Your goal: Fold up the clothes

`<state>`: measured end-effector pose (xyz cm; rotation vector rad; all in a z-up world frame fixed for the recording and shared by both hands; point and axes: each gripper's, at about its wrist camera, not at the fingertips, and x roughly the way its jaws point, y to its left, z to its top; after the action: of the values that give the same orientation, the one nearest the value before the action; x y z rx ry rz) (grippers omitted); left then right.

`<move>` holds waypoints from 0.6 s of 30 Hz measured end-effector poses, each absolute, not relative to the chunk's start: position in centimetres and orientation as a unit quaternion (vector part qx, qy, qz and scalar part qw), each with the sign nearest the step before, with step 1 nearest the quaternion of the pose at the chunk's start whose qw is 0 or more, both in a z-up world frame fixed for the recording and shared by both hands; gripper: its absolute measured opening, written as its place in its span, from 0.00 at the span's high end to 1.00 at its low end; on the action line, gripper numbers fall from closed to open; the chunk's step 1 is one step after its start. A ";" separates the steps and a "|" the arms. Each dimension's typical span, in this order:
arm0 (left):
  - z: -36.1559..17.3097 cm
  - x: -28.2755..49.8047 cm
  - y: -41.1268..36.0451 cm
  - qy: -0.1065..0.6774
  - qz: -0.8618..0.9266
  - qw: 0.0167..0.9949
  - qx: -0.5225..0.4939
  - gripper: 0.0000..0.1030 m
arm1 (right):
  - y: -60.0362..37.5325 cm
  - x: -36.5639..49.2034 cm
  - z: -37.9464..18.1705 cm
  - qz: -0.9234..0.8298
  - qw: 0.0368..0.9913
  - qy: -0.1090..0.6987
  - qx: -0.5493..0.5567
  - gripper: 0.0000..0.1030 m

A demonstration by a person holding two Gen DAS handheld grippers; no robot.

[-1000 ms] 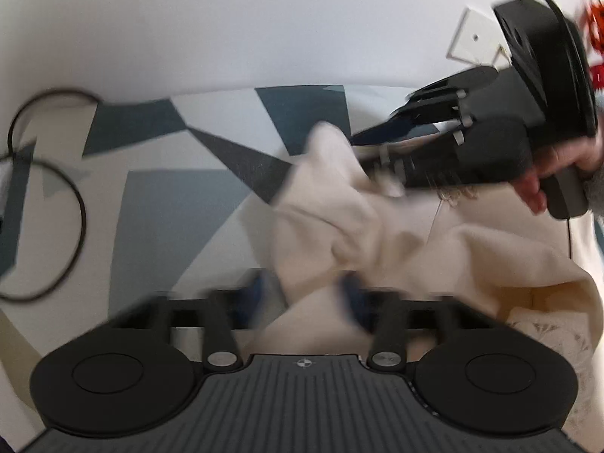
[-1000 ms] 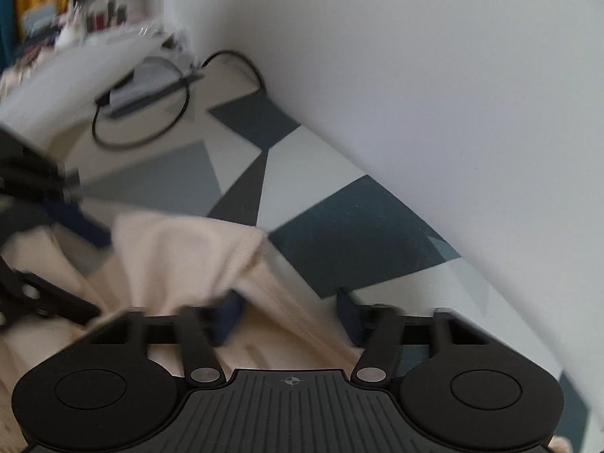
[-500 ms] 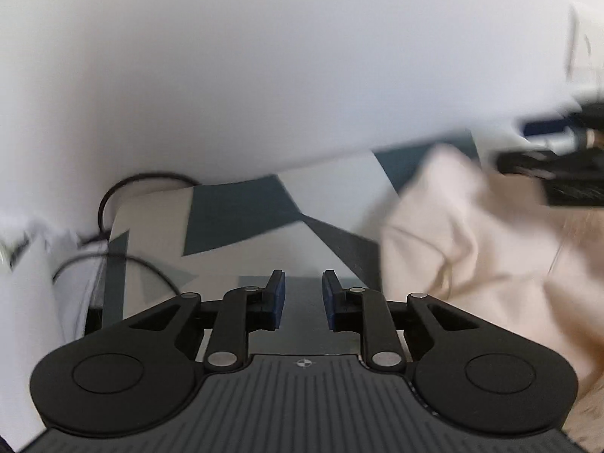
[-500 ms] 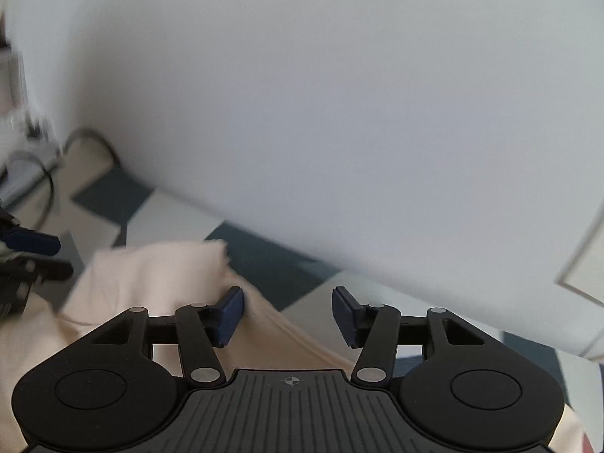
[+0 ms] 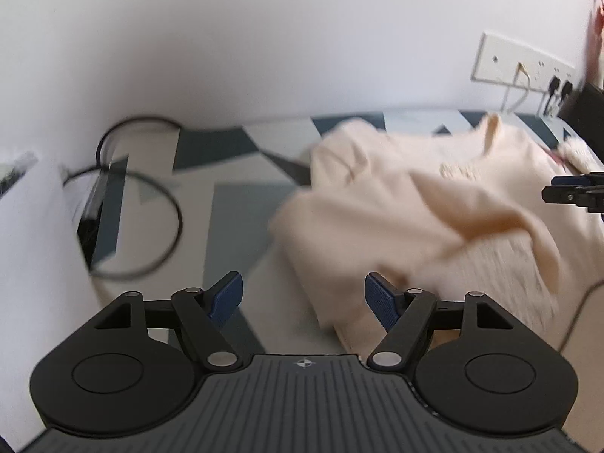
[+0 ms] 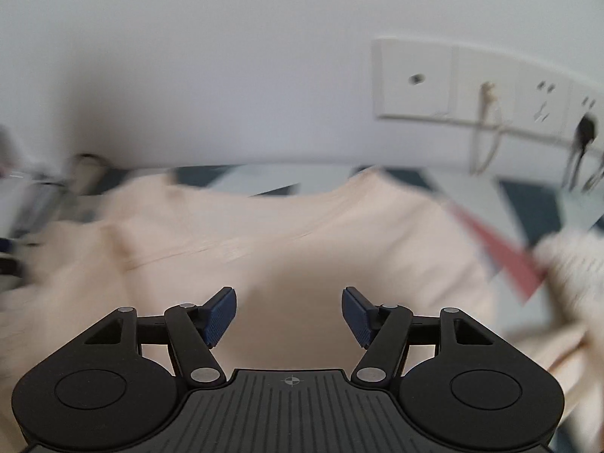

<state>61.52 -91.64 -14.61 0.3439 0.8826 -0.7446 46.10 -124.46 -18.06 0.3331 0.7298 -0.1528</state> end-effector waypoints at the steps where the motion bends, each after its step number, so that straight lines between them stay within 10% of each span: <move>1: -14.9 60.9 -91.3 0.422 -0.349 0.821 0.158 0.28 | -123.6 45.5 -17.8 -0.055 0.918 0.349 0.179 0.37; 8: -17.9 57.0 -92.4 0.375 -0.285 0.848 0.245 0.27 | -118.3 47.0 -17.2 0.018 0.910 0.348 0.224 0.29; 10: -18.3 56.5 -92.8 0.357 -0.268 0.860 0.248 0.28 | -117.6 47.9 -18.0 0.016 0.902 0.368 0.226 0.44; 12: -18.3 56.5 -92.9 0.356 -0.261 0.867 0.229 0.28 | -117.3 48.4 -18.6 0.015 0.890 0.391 0.233 0.88; 18: -19.5 56.4 -93.2 0.351 -0.254 0.868 0.241 0.26 | -118.0 46.9 -15.6 -0.067 0.924 0.371 0.069 0.93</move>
<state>56.37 -93.19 -19.50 0.5041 0.7355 -0.5315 46.88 -117.99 -15.59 0.1418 0.7609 -0.1378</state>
